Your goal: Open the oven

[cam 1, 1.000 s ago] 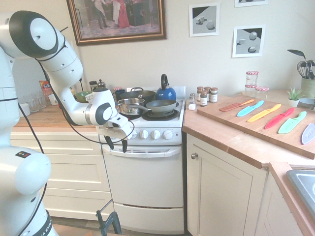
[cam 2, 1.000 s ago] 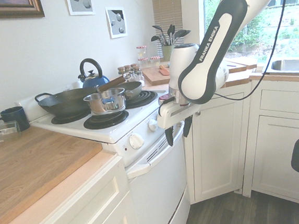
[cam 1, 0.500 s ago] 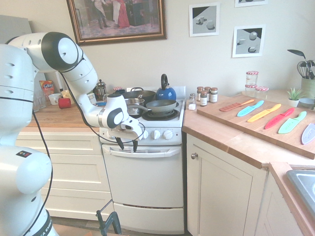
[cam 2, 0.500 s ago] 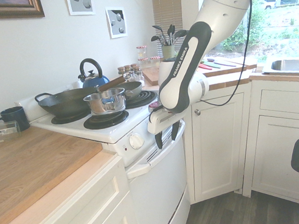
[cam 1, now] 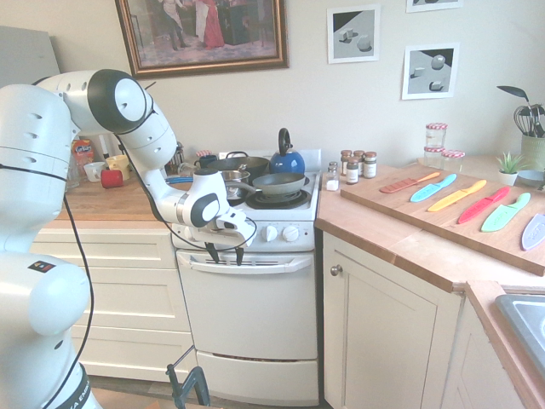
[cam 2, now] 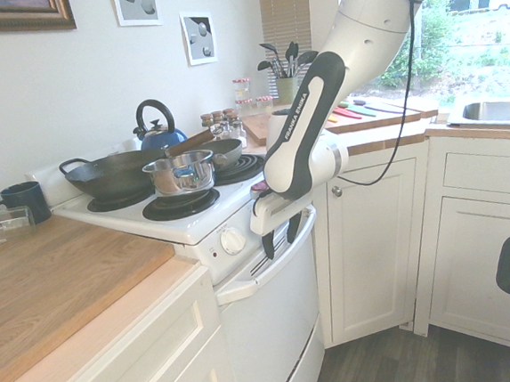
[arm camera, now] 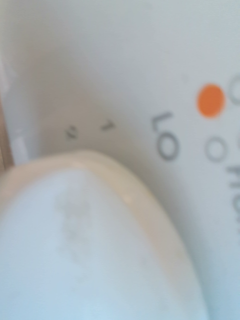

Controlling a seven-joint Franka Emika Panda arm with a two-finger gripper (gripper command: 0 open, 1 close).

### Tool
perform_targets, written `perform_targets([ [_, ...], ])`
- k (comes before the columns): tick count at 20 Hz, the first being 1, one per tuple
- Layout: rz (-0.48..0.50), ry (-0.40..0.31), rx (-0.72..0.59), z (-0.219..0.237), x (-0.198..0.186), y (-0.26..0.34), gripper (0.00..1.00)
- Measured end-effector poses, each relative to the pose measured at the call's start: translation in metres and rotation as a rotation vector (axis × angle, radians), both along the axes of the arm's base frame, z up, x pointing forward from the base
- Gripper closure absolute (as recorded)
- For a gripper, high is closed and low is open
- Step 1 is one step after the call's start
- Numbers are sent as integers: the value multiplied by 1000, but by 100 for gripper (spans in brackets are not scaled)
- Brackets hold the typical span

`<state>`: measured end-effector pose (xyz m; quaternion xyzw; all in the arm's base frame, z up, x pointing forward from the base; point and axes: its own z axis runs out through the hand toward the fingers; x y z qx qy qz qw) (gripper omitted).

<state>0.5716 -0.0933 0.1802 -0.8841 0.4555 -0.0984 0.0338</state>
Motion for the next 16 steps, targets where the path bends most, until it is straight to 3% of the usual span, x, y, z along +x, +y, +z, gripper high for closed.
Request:
perform_targets([
  [4,10,-12,2,9,-9,3,0],
  [9,0,54,14,-2,-38,5,0],
  [16,16,1,9,37,3,6,0],
])
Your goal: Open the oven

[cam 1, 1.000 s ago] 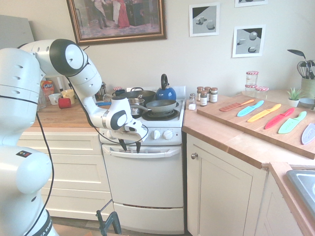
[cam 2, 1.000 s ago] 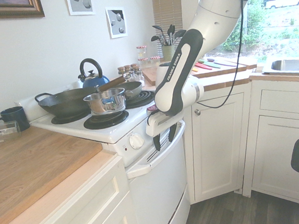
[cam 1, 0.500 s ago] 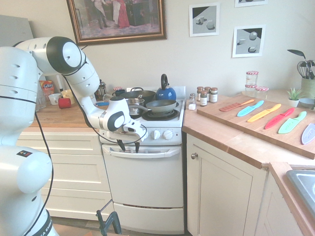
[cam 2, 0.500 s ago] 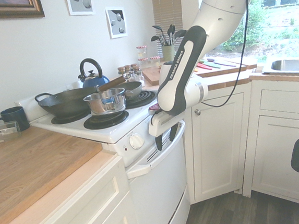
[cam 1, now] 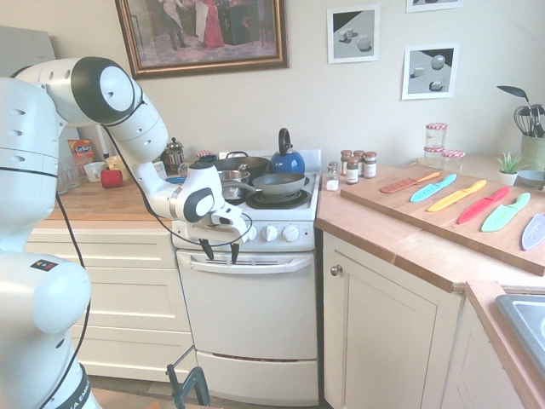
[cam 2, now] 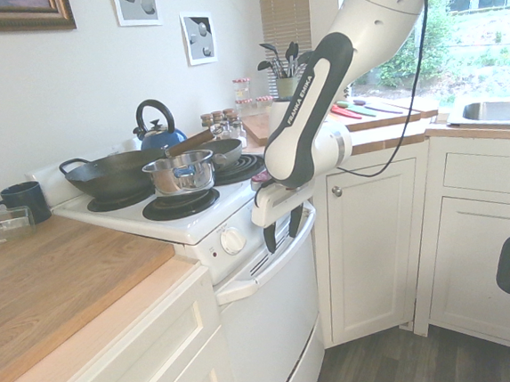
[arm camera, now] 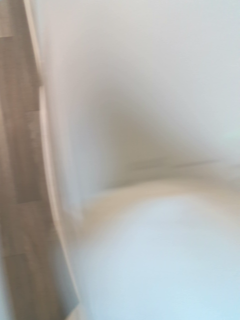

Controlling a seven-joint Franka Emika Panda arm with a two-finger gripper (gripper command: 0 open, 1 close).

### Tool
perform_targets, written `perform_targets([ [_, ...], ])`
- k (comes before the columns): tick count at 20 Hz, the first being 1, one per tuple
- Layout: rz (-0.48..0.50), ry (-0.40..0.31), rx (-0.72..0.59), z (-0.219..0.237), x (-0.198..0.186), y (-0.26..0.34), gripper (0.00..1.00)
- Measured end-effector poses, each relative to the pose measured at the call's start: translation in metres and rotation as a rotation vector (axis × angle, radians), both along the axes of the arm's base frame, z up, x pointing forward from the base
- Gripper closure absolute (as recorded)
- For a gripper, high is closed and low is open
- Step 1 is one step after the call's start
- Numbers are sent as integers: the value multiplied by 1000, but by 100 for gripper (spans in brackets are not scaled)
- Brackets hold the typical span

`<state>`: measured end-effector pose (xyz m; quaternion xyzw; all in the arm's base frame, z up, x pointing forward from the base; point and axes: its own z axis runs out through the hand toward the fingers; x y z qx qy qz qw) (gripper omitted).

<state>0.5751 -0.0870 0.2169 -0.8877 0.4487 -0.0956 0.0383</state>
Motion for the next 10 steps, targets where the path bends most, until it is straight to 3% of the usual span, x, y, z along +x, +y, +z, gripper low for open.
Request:
perform_targets([
  [5,1,54,6,-22,1,0,0],
  [10,7,55,7,-58,11,3,0],
])
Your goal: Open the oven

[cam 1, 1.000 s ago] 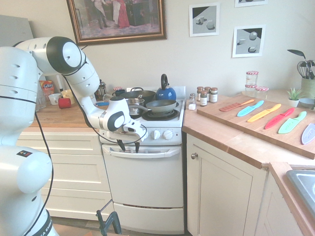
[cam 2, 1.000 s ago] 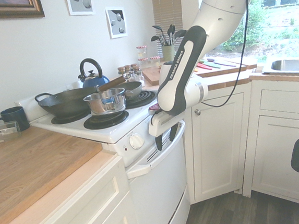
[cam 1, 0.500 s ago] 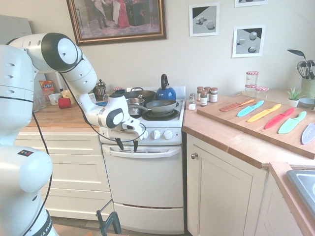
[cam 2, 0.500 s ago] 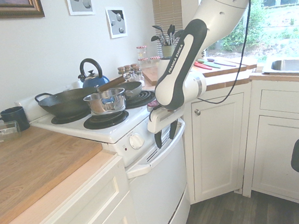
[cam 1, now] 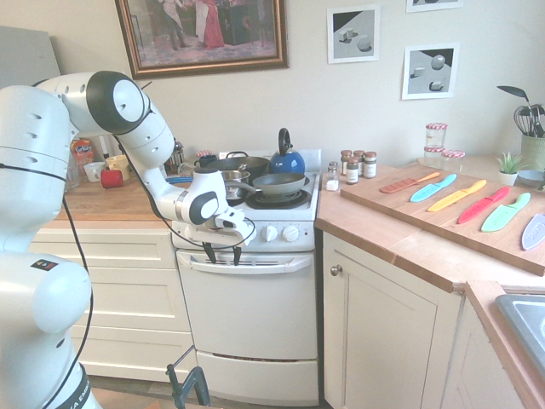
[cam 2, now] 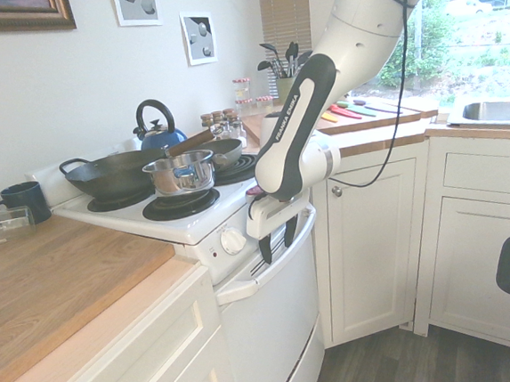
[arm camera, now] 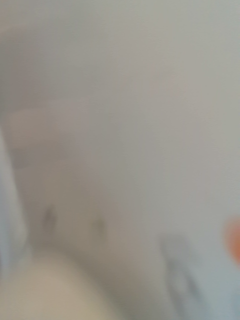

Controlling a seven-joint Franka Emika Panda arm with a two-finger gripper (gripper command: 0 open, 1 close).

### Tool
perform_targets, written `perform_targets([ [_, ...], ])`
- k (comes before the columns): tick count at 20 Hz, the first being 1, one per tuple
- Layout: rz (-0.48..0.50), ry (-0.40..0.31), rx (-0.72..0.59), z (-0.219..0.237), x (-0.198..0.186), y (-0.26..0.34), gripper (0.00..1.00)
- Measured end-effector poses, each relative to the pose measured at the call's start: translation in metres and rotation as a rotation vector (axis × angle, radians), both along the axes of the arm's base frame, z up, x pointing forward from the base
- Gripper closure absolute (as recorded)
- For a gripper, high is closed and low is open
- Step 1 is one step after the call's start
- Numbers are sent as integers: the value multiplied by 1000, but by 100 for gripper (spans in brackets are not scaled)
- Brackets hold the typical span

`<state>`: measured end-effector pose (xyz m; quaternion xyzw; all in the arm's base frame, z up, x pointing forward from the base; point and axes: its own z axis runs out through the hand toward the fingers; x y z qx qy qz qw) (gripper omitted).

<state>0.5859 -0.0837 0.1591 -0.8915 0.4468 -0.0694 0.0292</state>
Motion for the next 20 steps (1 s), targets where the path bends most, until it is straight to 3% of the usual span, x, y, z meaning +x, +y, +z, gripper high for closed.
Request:
perform_targets([
  [6,88,-4,-16,-9,-6,-15,0],
  [9,135,43,-22,-18,-35,-39,0],
  [14,212,164,-37,-34,-124,-84,0],
  [20,229,214,-37,-39,-243,-113,0],
])
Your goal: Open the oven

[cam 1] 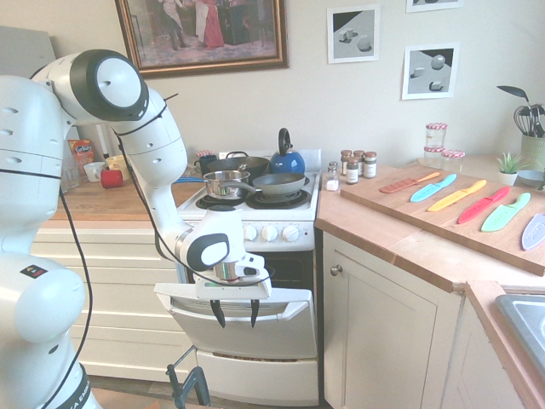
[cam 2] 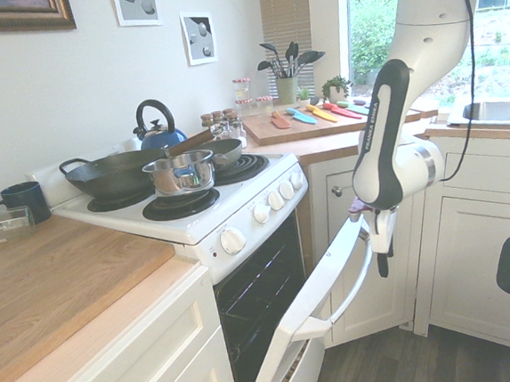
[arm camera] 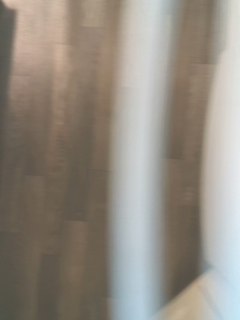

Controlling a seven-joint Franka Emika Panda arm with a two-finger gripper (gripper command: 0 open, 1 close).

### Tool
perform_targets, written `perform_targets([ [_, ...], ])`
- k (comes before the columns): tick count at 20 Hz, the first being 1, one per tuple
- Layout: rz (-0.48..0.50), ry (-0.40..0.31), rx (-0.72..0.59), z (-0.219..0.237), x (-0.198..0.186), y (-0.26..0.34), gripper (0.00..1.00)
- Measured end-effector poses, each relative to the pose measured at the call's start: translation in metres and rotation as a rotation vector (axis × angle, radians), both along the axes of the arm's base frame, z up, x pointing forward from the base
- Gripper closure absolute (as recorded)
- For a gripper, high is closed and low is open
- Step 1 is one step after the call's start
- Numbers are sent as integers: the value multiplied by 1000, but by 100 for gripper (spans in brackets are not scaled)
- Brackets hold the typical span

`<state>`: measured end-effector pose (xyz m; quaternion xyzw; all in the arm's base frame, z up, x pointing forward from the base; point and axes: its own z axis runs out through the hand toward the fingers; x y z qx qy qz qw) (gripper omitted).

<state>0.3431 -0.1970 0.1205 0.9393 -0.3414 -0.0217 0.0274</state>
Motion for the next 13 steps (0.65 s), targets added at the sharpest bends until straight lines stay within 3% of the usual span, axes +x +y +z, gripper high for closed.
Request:
perform_targets([
  [4,-4,-33,-5,15,-13,-3,0],
  [9,36,-136,9,80,20,19,0],
  [13,37,-157,21,119,42,52,0],
])
